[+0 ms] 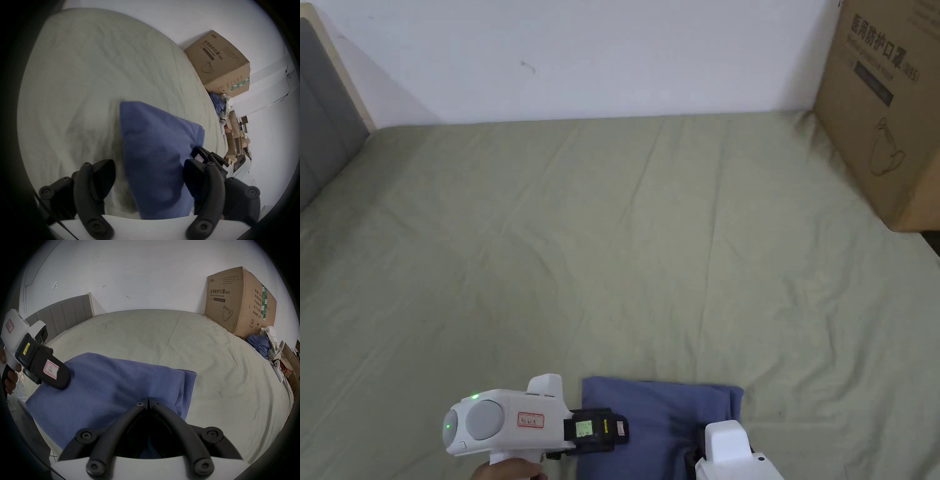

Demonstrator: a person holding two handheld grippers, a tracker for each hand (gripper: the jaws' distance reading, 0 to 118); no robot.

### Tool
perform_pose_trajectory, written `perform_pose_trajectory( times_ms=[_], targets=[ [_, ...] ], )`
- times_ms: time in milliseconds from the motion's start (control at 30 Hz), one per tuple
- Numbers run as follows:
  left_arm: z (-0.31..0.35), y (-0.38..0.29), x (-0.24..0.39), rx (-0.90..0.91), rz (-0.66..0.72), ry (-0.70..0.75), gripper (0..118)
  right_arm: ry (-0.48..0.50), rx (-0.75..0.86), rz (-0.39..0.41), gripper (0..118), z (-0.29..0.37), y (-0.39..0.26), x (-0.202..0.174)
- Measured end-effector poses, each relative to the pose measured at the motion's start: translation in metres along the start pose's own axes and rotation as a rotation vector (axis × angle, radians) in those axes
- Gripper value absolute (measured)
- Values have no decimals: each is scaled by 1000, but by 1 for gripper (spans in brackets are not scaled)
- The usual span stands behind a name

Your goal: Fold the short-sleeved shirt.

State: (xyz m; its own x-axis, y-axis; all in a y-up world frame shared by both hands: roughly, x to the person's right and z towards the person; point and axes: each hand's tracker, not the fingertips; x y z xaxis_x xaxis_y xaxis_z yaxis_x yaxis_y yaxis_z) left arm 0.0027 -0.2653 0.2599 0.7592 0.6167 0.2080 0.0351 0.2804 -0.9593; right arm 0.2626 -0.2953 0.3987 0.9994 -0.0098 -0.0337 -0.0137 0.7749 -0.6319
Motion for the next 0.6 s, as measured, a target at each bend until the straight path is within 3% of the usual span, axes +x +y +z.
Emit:
perform_pose_trajectory(
  times_ms=[233, 467, 600],
  targets=[
    [-2, -1, -3, -12, 16, -52, 28, 3, -6, 1, 0, 0, 2, 0],
    [29, 10, 5, 36, -69, -34, 21, 43, 32, 18, 0, 19, 27, 2],
    [70, 30, -16, 75, -136, 68, 21, 41, 84, 31, 0, 32, 44, 1]
  ],
)
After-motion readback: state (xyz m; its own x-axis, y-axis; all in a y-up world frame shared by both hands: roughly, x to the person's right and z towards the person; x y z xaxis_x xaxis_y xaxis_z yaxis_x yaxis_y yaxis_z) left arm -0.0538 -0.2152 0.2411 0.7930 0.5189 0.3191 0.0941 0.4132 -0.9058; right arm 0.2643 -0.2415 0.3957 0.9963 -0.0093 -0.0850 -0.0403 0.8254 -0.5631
